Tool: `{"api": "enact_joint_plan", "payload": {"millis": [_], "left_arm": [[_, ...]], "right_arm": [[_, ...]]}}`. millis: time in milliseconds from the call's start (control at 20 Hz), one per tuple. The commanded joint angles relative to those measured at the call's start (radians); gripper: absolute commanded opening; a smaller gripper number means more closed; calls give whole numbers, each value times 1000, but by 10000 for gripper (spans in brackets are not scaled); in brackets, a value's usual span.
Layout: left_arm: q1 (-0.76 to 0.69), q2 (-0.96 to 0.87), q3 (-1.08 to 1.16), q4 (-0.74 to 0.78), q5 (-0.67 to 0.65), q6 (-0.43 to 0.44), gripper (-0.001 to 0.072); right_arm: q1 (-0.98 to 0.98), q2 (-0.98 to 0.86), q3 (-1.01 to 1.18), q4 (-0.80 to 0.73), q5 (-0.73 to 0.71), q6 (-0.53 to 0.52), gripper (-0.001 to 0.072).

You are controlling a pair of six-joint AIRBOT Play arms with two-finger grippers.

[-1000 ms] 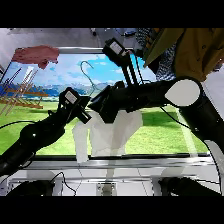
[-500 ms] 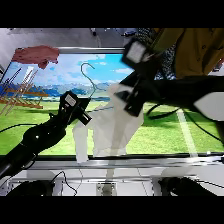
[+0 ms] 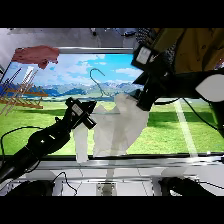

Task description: Fold the clothes and pants, and hang the long-sleeved shirts on hangers.

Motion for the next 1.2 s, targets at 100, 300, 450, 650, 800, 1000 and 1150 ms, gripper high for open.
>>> {"api": "enact_joint_plan", "payload": {"millis": [100,300,450,650,800,1000,1150], "left_arm": [[-8,-1,-2,18,-6,5,26],[-8,-1,-3,18,-3,4,26],[-8,-1,-3,18,-3,4,26],[-8,-1,-3,19,-3,5,26],[-8,-1,-3,21,-3,5,26],[-8,-1,-3,21,-3,5,26],[-8,-1,-3,21,-3,5,26]], "right_arm": [[-7,-32,9,107,59,-32,425],[-7,-26,136,57,30,60,425],[-7,-27,267,95,207,86,425],[-7,-34,277,91,388,183,426],[-7,-68,251,90,419,204,445],[-7,-150,236,97,388,205,445],[-6,-203,236,171,331,203,426]]}}
